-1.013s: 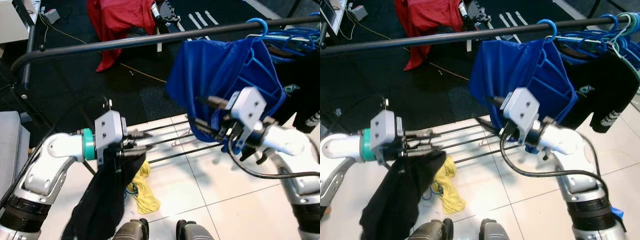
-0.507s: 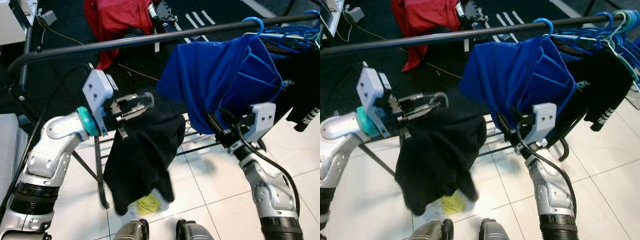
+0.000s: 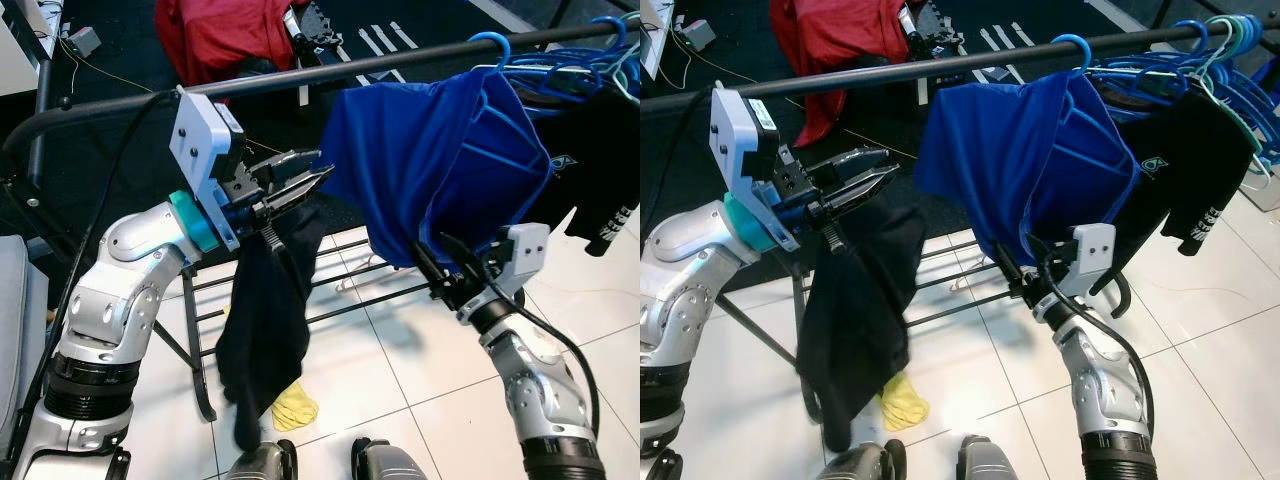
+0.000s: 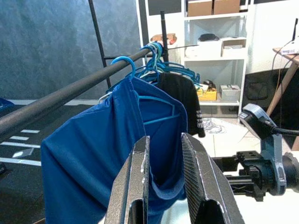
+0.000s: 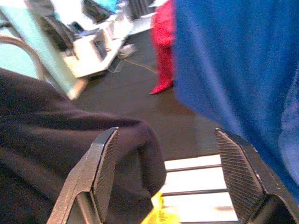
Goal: Hang hanger
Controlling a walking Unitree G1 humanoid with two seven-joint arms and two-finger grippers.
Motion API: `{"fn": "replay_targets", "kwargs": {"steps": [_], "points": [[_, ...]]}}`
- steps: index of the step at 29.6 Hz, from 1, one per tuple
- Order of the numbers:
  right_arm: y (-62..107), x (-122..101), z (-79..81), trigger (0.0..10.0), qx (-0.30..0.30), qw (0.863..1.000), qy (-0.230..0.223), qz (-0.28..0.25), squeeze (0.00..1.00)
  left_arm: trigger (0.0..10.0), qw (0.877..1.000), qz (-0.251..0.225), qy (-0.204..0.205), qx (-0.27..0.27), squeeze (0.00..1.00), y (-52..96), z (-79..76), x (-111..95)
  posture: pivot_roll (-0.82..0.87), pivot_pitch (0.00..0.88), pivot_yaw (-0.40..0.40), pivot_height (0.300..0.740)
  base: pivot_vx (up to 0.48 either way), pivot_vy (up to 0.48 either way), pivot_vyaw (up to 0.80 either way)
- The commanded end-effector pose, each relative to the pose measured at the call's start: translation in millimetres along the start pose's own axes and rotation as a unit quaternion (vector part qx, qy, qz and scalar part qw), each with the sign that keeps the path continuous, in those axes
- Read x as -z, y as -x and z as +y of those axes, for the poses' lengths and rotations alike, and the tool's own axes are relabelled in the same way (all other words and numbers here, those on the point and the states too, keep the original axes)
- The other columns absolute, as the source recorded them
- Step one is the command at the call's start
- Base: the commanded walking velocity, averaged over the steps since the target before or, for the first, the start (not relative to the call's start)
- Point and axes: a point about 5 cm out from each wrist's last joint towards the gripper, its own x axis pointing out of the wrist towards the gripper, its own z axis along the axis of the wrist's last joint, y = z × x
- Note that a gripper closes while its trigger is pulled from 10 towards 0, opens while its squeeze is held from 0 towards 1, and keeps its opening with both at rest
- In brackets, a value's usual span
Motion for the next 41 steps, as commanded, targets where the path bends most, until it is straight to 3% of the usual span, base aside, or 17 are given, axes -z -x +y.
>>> {"fn": "replay_targets", "kwargs": {"steps": [1,3,4,5,8,11,12,19,21,22,23,24,26,27,29,32,41], "points": [[-4.4,10.5,23.9,10.0,-0.104,0.993,-0.043,0.035,1.00,10.0,1.000,-0.025,-0.014,0.013,0.00,-5.1,-5.0,-16.2,-0.07,0.074,0.072,0.740,0.000,0.000,0.00],[-4.4,10.5,23.9,10.0,-0.104,0.993,-0.043,0.035,1.00,10.0,1.000,-0.025,-0.014,0.013,0.00,-5.1,-5.0,-16.2,-0.07,0.074,0.072,0.740,0.000,0.000,0.00],[-4.3,14.2,33.7,10.0,-0.151,0.985,-0.064,0.051,1.00,10.0,0.999,-0.026,-0.014,0.013,0.00,-5.6,-5.0,-17.9,-0.07,0.075,0.072,0.740,0.000,0.000,0.00],[-4.3,14.2,33.7,10.0,-0.151,0.985,-0.064,0.051,1.00,10.0,0.999,-0.026,-0.014,0.013,0.00,-5.6,-5.0,-17.9,-0.07,0.075,0.072,0.740,0.000,0.000,0.00],[-1.2,20.6,55.8,10.0,-0.269,0.951,-0.123,0.094,1.00,10.0,0.999,-0.030,-0.015,0.009,0.00,-4.9,-3.5,-22.0,-0.06,0.076,0.069,0.740,0.000,0.000,0.00],[-0.4,21.1,58.5,10.0,-0.285,0.944,-0.134,0.098,1.00,10.0,0.999,-0.030,-0.015,0.008,0.00,-4.7,-3.4,-22.7,-0.06,0.076,0.069,0.740,0.000,0.000,0.00],[-1.5,20.9,61.1,10.0,-0.297,0.939,-0.140,0.098,0.00,10.0,0.999,-0.029,-0.015,0.006,0.00,-4.2,-2.9,-23.1,-0.05,0.076,0.066,0.740,0.000,0.000,0.00],[-15.9,17.6,61.4,10.0,-0.295,0.945,-0.111,0.091,0.00,10.0,0.999,-0.030,-0.014,0.004,0.00,-3.5,-2.4,-24.8,-0.05,0.078,0.068,0.740,0.000,0.000,0.00],[-26.4,14.9,54.7,10.0,-0.255,0.961,-0.051,0.090,0.00,10.0,0.999,-0.031,-0.012,0.005,0.00,-3.9,-2.8,-25.8,-0.05,0.077,0.068,0.740,0.000,0.000,0.00],[-26.4,14.9,54.7,10.0,-0.255,0.961,-0.051,0.090,0.00,10.0,0.999,-0.031,-0.012,0.005,0.00,-3.9,-2.8,-25.8,-0.05,0.077,0.068,0.740,0.000,0.000,0.00],[-35.8,10.2,44.7,10.0,-0.197,0.977,0.011,0.081,0.00,10.0,0.999,-0.032,-0.011,0.006,0.00,-4.1,-2.9,-26.4,-0.06,0.078,0.068,0.740,0.000,0.000,0.00],[-35.8,10.2,44.7,10.0,-0.197,0.977,0.011,0.081,0.00,10.0,0.999,-0.032,-0.011,0.006,0.00,-4.1,-2.9,-26.4,-0.06,0.078,0.068,0.740,0.000,0.000,0.00],[-46.1,-6.9,24.9,10.0,-0.094,0.988,0.107,0.053,0.00,10.0,0.999,-0.034,-0.009,0.007,0.00,-4.7,-3.5,-27.0,-0.06,0.079,0.067,0.740,0.000,0.000,0.00],[-47.7,-16.3,16.1,10.0,-0.053,0.989,0.135,0.037,0.00,10.0,0.999,-0.035,-0.008,0.008,0.00,-4.9,-3.8,-27.2,-0.06,0.079,0.067,0.740,0.000,0.000,0.00],[-47.7,-16.3,16.1,10.0,-0.053,0.989,0.135,0.037,0.00,10.0,0.999,-0.035,-0.008,0.008,0.00,-4.9,-3.8,-27.2,-0.06,0.079,0.067,0.740,0.000,0.000,0.00],[-35.5,-48.4,-6.1,10.0,0.016,0.982,0.186,-0.013,0.00,10.0,0.999,-0.036,-0.006,0.013,0.00,-5.3,-5.4,-27.7,-0.06,0.081,0.068,0.740,0.000,0.000,0.00],[-12.3,-76.5,-10.7,10.0,-0.032,0.973,0.229,-0.028,0.00,10.0,0.999,-0.033,-0.003,0.025,0.00,-5.6,-6.6,-25.2,-0.09,0.080,0.078,0.740,0.000,0.000,0.00]]}}
